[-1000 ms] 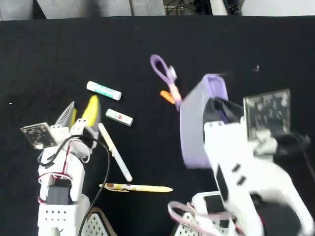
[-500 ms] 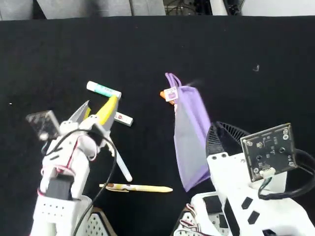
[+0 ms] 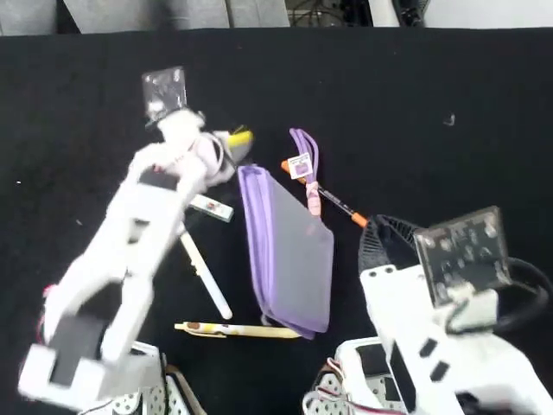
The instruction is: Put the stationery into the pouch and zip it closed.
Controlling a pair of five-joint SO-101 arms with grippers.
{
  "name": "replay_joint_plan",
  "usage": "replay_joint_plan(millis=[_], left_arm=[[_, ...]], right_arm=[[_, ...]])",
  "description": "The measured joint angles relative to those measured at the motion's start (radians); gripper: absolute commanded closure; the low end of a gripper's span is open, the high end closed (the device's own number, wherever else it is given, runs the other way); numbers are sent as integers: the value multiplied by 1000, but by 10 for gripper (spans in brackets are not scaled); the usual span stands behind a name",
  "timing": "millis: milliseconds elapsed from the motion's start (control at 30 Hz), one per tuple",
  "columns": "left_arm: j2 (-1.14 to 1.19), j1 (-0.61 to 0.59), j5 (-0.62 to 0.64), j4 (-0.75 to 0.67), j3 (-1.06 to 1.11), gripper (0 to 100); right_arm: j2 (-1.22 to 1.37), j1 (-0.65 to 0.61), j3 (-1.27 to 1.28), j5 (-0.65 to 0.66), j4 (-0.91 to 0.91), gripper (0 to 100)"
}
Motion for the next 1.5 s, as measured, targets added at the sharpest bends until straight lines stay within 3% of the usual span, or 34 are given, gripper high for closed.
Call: replay_joint_plan(millis=[267, 467, 600, 733, 900, 1133, 1333, 1500], left_arm=[[126, -325, 43, 0, -275, 712], [126, -545, 58, 129, -358, 712], [118, -549, 55, 290, -374, 708], [117, -512, 55, 419, -374, 708], [117, -486, 55, 462, -371, 708], [117, -486, 55, 319, -238, 711], [117, -486, 55, 155, -130, 711], [117, -485, 55, 100, -98, 711]], right_arm=[[0, 37, 186, 0, -84, 975], [29, 204, 377, -9, -333, 775], [232, 206, 396, -64, -451, 745], [519, 121, 359, -77, -540, 747], [873, -12, 235, -92, -611, 747], [1172, -43, 207, -216, -769, 747], [1306, -46, 229, -224, -959, 747], [1402, -55, 227, -226, -1048, 747]])
